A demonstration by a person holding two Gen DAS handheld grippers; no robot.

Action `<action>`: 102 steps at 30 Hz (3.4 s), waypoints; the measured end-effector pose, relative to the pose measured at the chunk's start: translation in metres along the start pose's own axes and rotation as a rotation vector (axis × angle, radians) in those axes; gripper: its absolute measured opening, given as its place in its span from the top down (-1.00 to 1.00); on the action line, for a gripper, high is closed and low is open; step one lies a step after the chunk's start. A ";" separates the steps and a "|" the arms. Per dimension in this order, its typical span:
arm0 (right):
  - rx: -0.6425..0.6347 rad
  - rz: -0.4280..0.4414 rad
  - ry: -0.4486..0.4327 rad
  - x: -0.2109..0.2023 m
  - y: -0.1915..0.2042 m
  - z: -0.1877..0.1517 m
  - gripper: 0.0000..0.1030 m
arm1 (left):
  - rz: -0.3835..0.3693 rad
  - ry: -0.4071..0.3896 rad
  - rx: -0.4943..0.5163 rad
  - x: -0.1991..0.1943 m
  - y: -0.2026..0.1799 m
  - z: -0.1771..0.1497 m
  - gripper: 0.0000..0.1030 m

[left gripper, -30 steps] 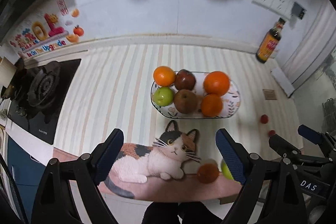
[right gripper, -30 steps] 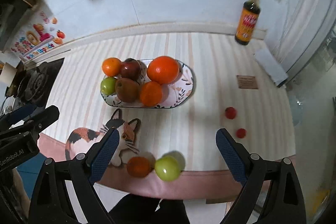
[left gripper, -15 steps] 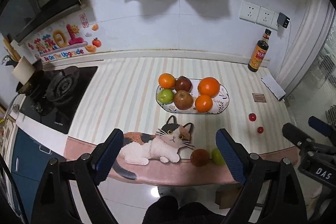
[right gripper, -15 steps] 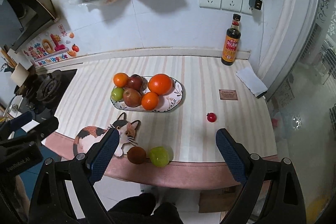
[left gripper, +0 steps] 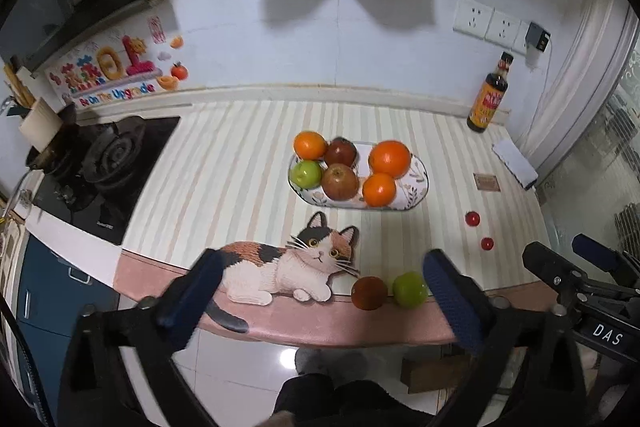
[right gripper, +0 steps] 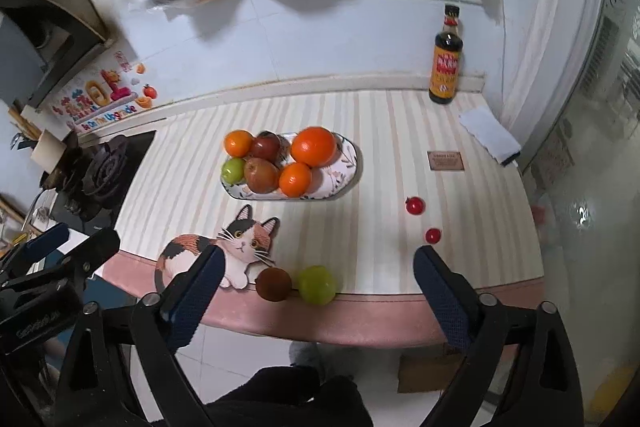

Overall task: Organize fruits
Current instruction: 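Open both tools and pull them back from the plate, then grasp the dark tangerine with the left tool while the right tool grasps the green apple, then carry the dark tangerine onto the plate with the left tool while the right tool places the green apple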

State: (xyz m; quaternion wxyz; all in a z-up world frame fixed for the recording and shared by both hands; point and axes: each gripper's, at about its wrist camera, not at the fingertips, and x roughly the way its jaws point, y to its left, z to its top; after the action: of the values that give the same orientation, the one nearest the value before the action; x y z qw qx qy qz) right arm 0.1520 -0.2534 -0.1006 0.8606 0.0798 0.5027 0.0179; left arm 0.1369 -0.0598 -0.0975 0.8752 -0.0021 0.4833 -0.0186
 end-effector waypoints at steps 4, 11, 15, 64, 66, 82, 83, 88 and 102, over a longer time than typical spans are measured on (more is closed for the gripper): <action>0.066 0.037 0.054 0.031 -0.011 0.000 -0.92 | -0.058 0.074 -0.008 0.035 0.004 0.006 -1.00; 0.181 0.003 0.194 0.100 -0.043 -0.013 -0.92 | -0.125 0.299 0.047 0.133 -0.010 -0.003 -1.00; 0.272 -0.067 0.239 0.132 -0.069 -0.026 -0.78 | -0.158 0.448 0.126 0.192 -0.026 -0.021 -1.00; 0.095 0.120 0.538 0.301 -0.031 -0.042 -0.20 | -0.181 0.593 -0.064 0.267 -0.002 -0.030 -0.04; 0.114 0.127 0.522 0.296 -0.037 -0.036 -0.20 | -0.198 0.576 -0.059 0.259 -0.002 -0.020 -0.04; 0.229 0.173 0.331 0.303 -0.058 0.087 -0.20 | -0.283 0.416 0.063 0.256 -0.043 0.152 -0.04; 0.228 0.170 0.333 0.310 -0.057 0.094 -0.20 | -0.277 0.433 0.065 0.263 -0.047 0.156 -0.04; 0.222 0.151 0.358 0.336 -0.048 0.105 -0.20 | -0.250 0.523 0.057 0.305 -0.045 0.166 -0.04; 0.277 0.157 0.410 0.368 -0.045 0.101 -0.46 | -0.174 0.579 0.054 0.337 -0.043 0.157 -0.13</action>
State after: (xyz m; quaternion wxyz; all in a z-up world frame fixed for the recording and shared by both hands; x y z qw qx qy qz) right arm 0.4194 -0.2695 -0.3762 0.7175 0.2304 0.6566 0.0313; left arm 0.4474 -0.1162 -0.2981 0.6958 -0.0148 0.7102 -0.1063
